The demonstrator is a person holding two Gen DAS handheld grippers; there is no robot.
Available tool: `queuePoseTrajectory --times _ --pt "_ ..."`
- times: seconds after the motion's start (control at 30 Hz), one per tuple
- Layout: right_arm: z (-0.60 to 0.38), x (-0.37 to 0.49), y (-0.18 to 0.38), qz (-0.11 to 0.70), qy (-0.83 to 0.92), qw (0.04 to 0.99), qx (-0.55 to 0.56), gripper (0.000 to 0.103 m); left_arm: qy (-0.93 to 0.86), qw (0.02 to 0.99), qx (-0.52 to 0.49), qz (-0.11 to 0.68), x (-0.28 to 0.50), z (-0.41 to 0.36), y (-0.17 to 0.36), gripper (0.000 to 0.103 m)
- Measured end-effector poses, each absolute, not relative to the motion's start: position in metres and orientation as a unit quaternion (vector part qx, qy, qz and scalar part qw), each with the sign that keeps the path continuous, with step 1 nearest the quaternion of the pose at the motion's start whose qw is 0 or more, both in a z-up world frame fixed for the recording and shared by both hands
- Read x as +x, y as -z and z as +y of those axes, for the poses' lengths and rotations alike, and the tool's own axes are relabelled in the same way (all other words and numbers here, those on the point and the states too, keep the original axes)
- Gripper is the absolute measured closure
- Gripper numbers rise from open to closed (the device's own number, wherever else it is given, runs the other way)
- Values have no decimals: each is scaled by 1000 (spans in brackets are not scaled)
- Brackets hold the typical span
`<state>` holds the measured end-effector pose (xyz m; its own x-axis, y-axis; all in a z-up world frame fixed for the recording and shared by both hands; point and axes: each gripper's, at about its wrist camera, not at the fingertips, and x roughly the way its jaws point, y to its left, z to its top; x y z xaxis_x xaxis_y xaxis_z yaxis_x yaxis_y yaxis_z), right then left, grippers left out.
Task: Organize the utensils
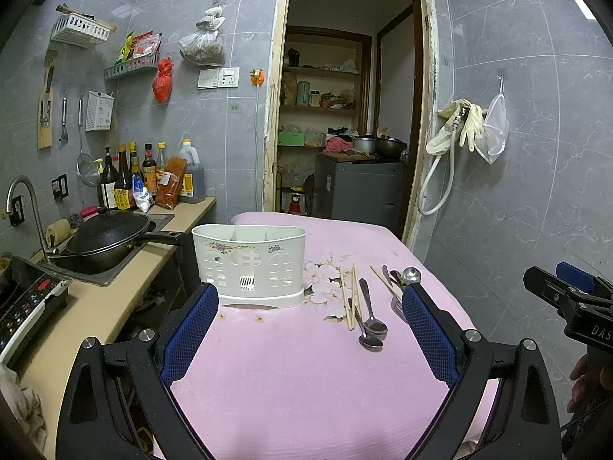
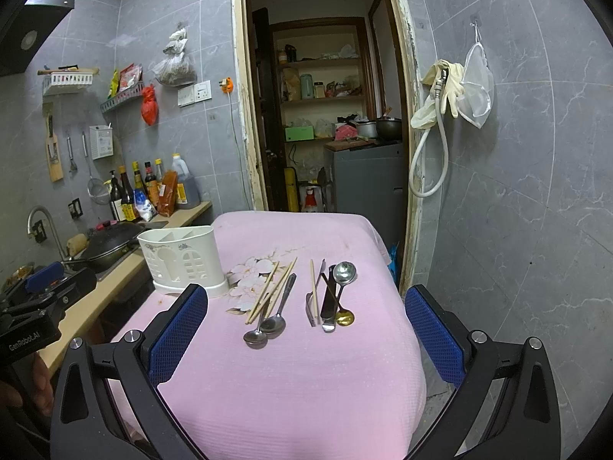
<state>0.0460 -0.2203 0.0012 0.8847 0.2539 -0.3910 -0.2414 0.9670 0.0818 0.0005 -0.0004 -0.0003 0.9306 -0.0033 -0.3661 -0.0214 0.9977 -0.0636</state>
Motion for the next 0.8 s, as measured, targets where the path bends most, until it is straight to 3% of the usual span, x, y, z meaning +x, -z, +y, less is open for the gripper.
queuePoseTrajectory --times 0.8 --pt "-223 57 4 205 -124 971 18 0 2 982 -32 188 15 -10 14 9"
